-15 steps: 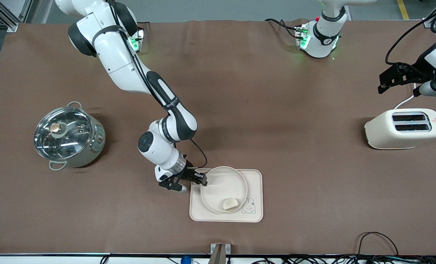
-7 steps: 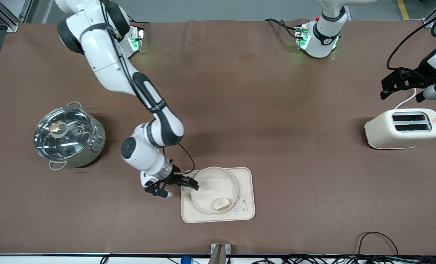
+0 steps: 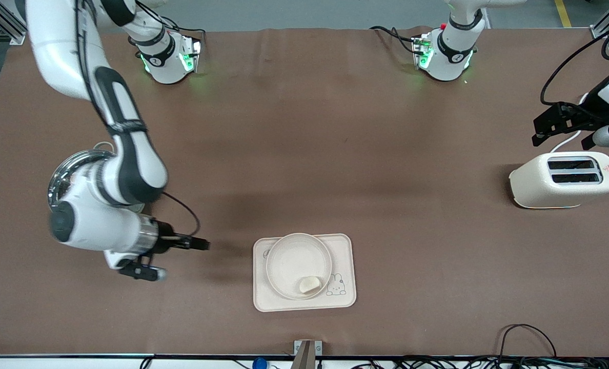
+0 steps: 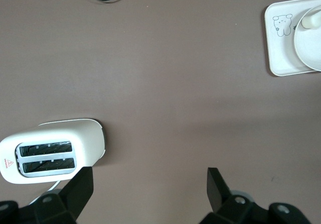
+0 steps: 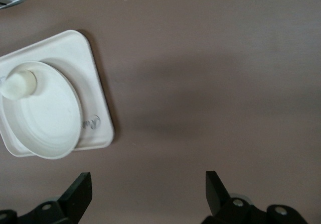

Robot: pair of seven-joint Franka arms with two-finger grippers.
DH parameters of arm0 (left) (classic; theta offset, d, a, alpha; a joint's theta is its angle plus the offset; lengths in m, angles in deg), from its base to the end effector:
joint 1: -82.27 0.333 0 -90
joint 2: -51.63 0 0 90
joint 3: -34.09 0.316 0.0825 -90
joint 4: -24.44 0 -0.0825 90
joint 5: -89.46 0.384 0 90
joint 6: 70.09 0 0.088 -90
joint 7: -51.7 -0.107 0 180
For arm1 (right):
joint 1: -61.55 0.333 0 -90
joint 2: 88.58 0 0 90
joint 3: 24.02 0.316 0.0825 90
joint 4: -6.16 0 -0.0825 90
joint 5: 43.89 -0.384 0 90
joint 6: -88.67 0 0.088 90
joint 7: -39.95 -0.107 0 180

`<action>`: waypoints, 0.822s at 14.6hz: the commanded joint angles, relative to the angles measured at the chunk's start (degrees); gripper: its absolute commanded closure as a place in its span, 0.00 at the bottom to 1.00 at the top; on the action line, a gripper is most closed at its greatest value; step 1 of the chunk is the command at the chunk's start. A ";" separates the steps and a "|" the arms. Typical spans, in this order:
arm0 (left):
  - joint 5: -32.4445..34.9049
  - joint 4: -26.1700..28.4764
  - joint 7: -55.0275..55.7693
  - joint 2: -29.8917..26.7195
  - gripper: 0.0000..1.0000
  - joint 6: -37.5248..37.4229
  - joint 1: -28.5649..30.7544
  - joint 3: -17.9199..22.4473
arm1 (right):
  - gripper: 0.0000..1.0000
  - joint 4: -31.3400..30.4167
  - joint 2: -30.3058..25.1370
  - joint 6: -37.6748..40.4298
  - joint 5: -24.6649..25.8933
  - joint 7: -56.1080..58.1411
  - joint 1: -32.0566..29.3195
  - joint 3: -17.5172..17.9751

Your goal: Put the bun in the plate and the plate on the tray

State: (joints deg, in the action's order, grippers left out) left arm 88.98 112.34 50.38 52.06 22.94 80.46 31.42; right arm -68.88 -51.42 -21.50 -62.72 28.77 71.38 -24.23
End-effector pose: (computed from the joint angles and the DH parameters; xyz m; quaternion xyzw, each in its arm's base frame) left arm 0.5610 -0.0447 0.6426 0.9979 -0.0505 0.0409 0.0055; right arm 0.7148 0.1447 0.3597 -0.9857 0.0722 0.0445 0.1458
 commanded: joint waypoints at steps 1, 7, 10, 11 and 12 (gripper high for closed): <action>0.84 -0.36 -0.88 -0.26 0.00 0.14 -0.04 0.30 | 0.00 -4.59 -7.17 6.09 7.90 2.73 -2.53 0.65; 0.93 -0.53 -0.79 -0.35 0.00 0.14 -0.13 0.30 | 0.00 -22.05 -26.06 7.52 14.35 3.44 -2.45 0.56; 0.93 -0.53 -0.88 -0.35 0.00 0.14 -0.13 0.30 | 0.00 -26.81 -33.27 8.30 17.24 3.44 -5.77 0.56; 0.93 -0.53 -0.88 -0.35 0.00 0.14 -0.13 0.30 | 0.00 -27.26 -35.47 9.79 17.95 3.70 -7.71 0.65; 0.93 -0.53 -0.88 -0.35 0.00 0.14 -0.13 0.30 | 0.00 -26.83 -36.53 11.63 19.17 3.88 -8.94 0.56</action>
State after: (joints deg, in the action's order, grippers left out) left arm 88.98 112.01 50.38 52.03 22.96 80.59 31.46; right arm -91.34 -82.04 -10.89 -45.65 31.82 66.06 -24.33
